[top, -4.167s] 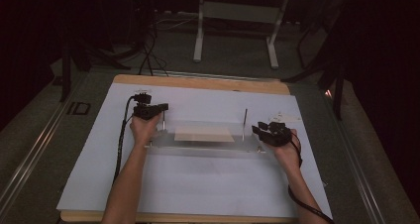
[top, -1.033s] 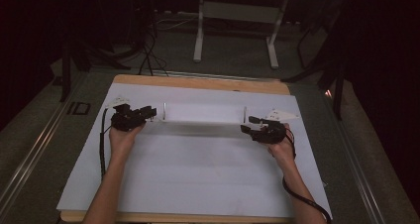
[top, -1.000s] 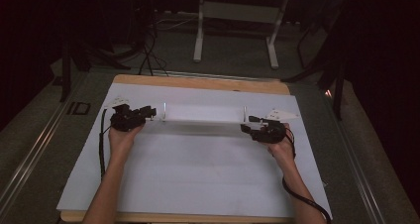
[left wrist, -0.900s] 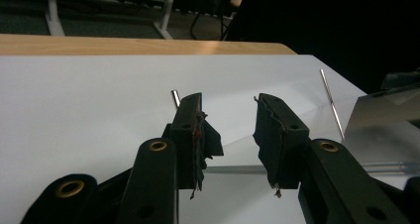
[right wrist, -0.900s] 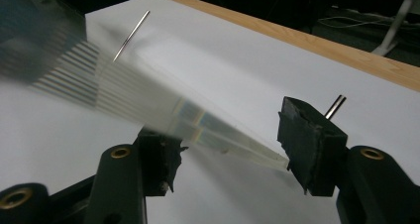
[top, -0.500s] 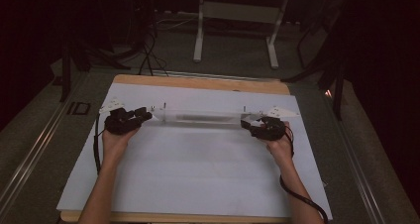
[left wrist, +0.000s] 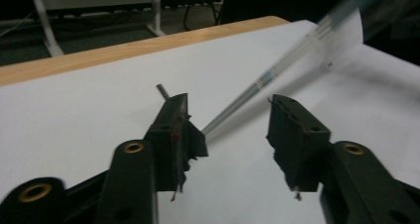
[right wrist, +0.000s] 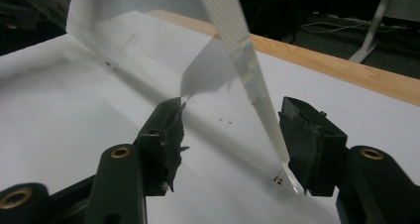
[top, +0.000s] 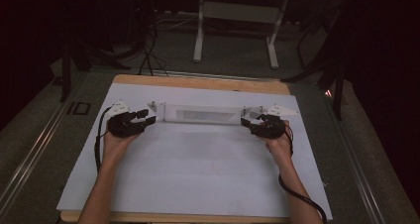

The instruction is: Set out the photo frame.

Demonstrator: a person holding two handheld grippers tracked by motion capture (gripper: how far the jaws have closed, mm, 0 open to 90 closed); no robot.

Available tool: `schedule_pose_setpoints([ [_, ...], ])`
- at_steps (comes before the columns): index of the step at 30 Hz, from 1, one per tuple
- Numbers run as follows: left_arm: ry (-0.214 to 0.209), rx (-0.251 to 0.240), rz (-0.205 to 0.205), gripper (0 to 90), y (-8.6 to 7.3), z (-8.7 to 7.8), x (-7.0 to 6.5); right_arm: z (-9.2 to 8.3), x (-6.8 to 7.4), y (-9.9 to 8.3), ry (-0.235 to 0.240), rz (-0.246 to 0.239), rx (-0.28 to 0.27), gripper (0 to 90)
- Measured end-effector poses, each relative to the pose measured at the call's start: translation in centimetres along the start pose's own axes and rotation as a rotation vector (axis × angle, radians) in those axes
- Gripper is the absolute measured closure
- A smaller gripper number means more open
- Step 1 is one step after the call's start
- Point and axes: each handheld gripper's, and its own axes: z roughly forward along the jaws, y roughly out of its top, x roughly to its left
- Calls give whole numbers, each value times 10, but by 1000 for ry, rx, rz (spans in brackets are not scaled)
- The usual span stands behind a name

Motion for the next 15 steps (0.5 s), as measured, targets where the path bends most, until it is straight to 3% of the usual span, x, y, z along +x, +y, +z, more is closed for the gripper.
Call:
schedule_pose_setpoints([
  [2, -16, 2, 19, 461, 2, 2, -3, 0, 0, 0, -2, 4, -2, 428],
  [4, -5, 11, 33, 423, 4, 6, -7, 1, 0, 1, -5, 4, -3, 428],
  [15, 0, -8, 57, 362, 14, 26, -19, 3, -2, 1, -14, 19, -13, 426],
])
